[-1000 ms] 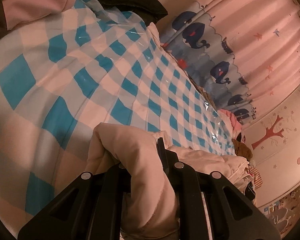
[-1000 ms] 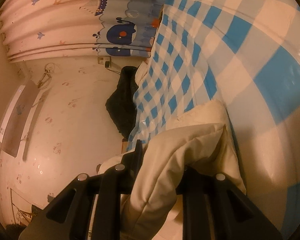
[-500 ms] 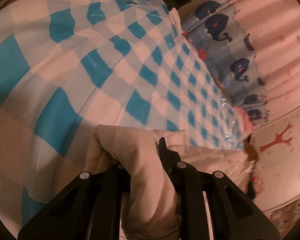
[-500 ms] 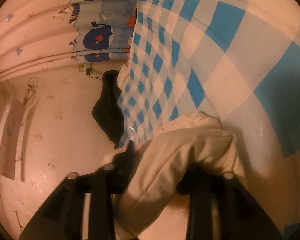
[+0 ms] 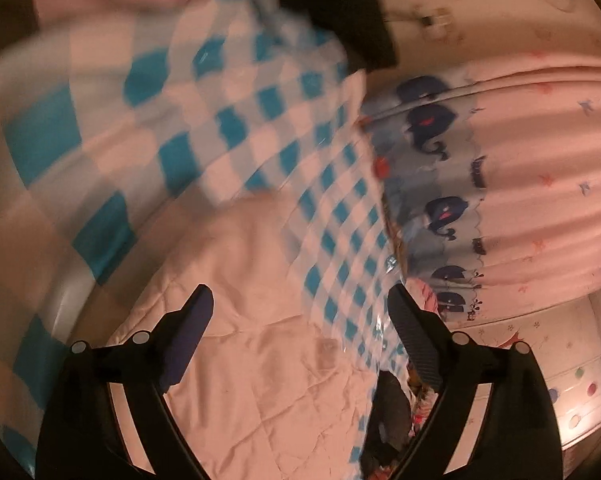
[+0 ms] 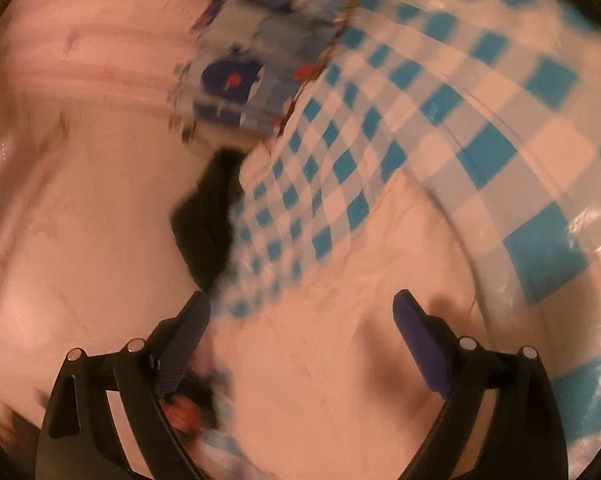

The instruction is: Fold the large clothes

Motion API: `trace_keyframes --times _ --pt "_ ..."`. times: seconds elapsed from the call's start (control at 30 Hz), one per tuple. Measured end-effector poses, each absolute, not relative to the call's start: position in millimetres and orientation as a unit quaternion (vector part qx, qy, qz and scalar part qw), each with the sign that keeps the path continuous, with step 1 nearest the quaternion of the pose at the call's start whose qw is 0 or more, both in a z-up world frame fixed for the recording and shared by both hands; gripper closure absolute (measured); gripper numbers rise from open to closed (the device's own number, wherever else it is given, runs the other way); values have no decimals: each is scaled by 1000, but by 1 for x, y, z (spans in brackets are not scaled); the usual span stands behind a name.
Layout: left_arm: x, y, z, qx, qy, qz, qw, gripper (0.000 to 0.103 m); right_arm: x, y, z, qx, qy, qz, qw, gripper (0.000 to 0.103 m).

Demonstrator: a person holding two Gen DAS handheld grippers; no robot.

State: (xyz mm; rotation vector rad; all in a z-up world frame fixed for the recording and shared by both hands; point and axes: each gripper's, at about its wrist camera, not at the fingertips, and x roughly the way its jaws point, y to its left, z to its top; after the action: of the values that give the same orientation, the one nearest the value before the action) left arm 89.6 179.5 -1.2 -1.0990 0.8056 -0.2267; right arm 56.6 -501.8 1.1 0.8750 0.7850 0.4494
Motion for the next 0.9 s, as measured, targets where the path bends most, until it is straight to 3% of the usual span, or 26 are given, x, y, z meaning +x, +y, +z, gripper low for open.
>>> trace_keyframes --times 0.2,0.4,0.57,0.7,0.9 --pt "45 76 70 -211 349 -172 897 17 30 -409 36 156 383 201 888 11" --pt "34 -74 55 107 316 -217 917 17 68 -344 10 34 416 172 892 11" --pt "88 -105 2 126 376 -179 900 17 117 -329 -48 -17 462 122 878 11" --pt "130 -86 -43 61 438 -153 884 15 145 -350 -77 50 479 118 868 7" --pt "148 -85 -77 54 449 -136 882 11 161 -349 -94 47 486 103 866 7"
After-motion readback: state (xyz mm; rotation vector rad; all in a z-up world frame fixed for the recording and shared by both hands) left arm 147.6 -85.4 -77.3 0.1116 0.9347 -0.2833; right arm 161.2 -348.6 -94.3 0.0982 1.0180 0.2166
